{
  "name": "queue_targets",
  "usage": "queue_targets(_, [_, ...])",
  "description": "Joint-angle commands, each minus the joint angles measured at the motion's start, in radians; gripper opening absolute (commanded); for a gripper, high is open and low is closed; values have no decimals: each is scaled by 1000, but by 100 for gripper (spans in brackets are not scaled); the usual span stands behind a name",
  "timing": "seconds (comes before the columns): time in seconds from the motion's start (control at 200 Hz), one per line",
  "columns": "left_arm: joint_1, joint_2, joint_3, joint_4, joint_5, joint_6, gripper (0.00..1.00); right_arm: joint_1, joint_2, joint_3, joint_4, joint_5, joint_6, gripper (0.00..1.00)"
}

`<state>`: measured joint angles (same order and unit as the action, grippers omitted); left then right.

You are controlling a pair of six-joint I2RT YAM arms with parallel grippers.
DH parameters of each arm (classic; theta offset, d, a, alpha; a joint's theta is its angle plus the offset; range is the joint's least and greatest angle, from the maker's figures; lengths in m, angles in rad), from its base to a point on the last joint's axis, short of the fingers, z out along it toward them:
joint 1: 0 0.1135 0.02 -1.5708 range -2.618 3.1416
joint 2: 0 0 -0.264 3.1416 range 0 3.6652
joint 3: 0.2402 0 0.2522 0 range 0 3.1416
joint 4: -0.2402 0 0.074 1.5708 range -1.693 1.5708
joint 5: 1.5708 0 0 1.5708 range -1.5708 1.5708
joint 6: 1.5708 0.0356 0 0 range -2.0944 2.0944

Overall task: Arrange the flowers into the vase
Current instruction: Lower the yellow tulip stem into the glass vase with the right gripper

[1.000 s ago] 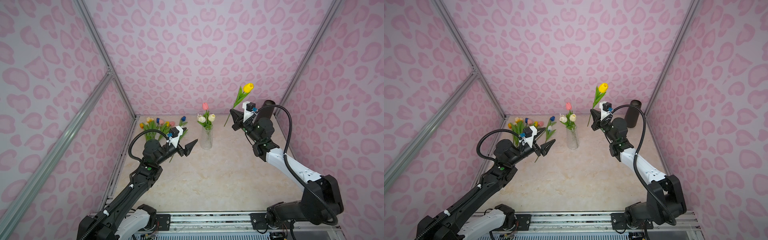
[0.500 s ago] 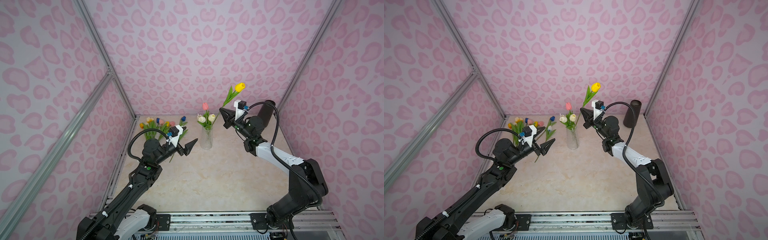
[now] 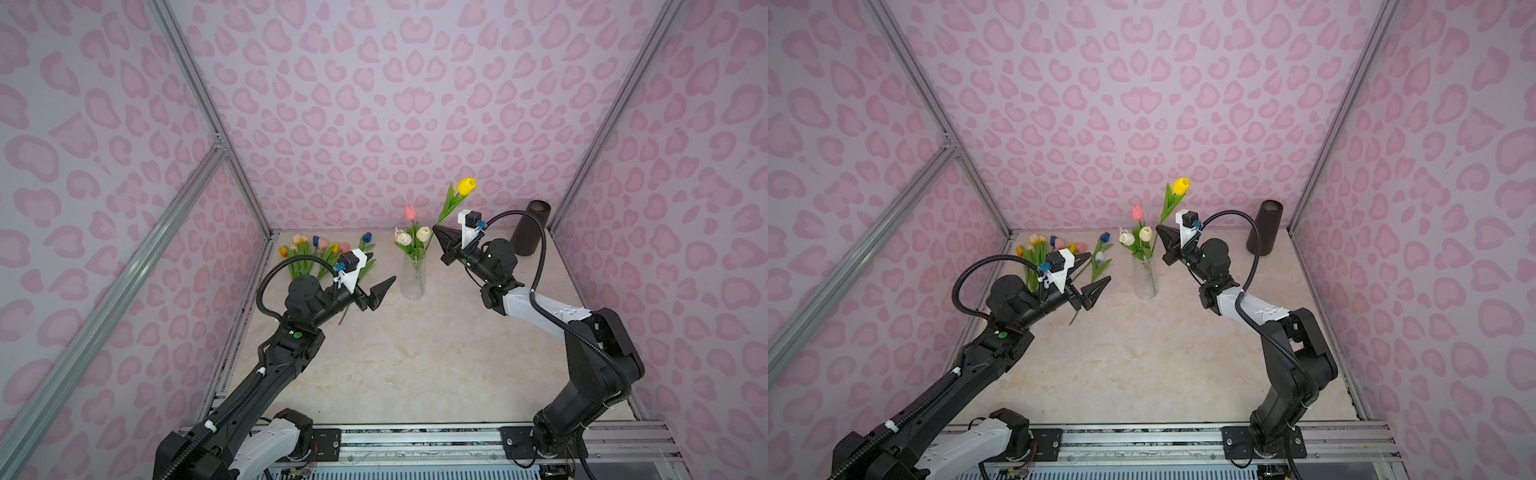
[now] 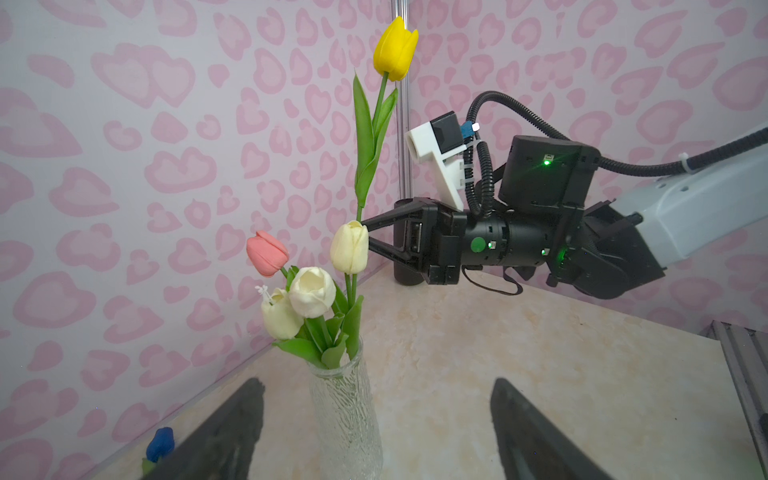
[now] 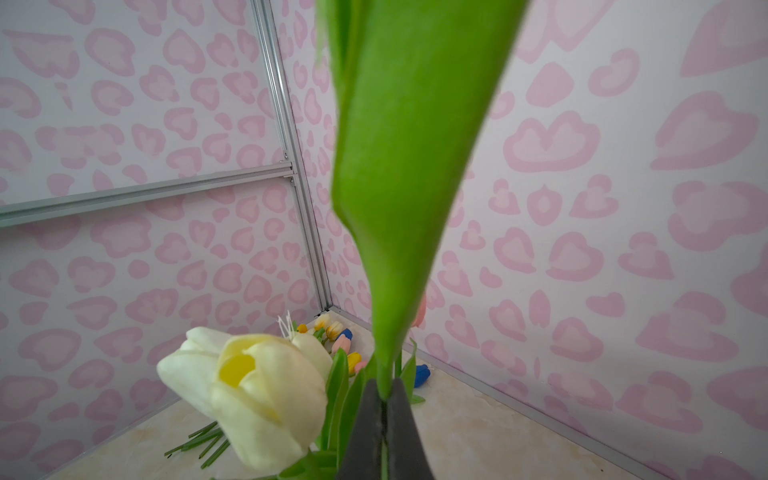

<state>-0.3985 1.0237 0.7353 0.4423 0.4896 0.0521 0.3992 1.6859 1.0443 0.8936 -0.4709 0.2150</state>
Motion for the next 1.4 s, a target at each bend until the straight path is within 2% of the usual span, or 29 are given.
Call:
queue_targets(0.0, [2,4,15,4,-3,0,87,1,18,-6,55,1,-29,0])
queue_targets(0.32, [2,6,15,7,-3,3,87,15,48,2,63,-11,-49,0])
queue_targets(0.475, [2,7,15,7,-7,5,87,47,57,29,-44,11,-149,0])
queue_targets(0.625, [2,9,12,7,-11,5,87,49,55,46,-88,46,-146,0])
queue_targets(0.825, [1,7,10,7,-14,7,87,50,35,40,-121,76,-157,19])
queue_targets(0.975, [2,10,10,7,-14,8,87,50,29,53,-183,90,-178,36])
queue_targets(1.225, [2,22,17,16,-30,4,87,50,-9,52,-202,102,-192,41])
queue_targets(1.395, [10,45,12,9,-109,17,87,50,-71,23,-221,103,-188,45])
